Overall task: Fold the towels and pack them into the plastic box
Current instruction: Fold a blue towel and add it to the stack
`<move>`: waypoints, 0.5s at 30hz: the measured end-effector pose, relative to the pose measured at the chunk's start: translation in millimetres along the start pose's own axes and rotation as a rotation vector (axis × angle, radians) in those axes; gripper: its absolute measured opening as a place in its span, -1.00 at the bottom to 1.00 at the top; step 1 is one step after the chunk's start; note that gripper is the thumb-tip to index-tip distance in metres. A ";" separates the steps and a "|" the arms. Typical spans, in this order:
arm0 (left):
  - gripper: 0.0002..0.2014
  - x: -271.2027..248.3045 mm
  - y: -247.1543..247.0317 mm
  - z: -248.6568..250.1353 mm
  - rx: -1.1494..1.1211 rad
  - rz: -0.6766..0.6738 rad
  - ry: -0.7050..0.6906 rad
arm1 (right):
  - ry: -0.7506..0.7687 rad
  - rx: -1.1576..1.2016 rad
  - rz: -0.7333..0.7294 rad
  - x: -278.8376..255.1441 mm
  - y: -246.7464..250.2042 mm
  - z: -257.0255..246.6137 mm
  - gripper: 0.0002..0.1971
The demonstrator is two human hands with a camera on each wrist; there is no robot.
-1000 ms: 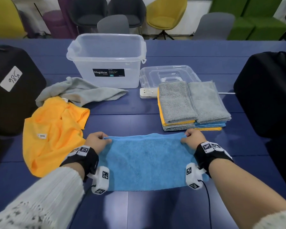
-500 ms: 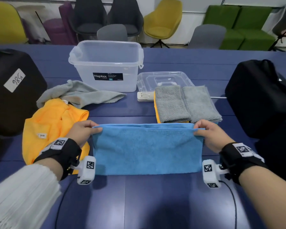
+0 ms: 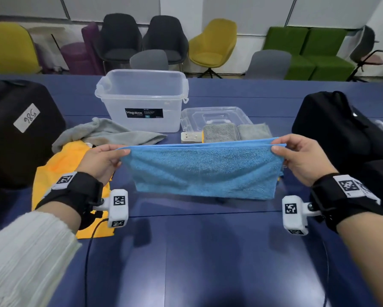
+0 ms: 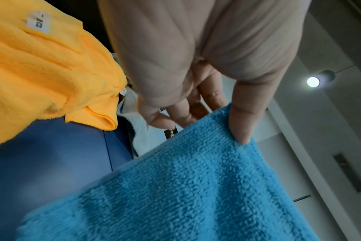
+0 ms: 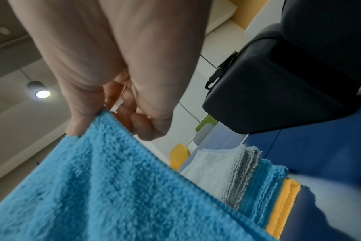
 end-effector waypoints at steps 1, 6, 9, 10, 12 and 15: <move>-0.84 -0.7 -1.3 1.1 -0.015 0.004 -0.004 | 0.012 -0.018 0.021 0.4 0.8 -1.0 -0.49; -0.78 1.2 -1.5 5.6 -0.003 0.007 -0.033 | 0.060 -0.188 0.126 4.7 5.9 1.4 -0.82; -0.80 -0.5 -5.5 10.0 0.001 0.020 -0.078 | 0.081 -0.318 0.154 7.0 8.2 4.8 -0.77; -0.80 -0.9 -6.5 11.0 0.002 0.022 -0.089 | 0.079 -0.342 0.164 6.7 8.2 4.5 -0.77; -0.82 -0.7 -6.1 12.1 0.003 0.033 -0.106 | 0.082 -0.384 0.176 6.2 7.6 4.4 -0.75; -0.86 1.8 -0.2 10.8 0.023 0.092 -0.120 | 0.113 -0.443 0.191 5.1 3.7 3.2 -0.75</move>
Point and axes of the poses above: each hand's wrist, its own x-axis towards the middle knuckle, its own y-axis out of the back of the hand, z = x × y, the point moved 4 cm from there along x, towards the middle knuckle, and after that the axes turned 9 degrees about -x, right-handed, at the moved point
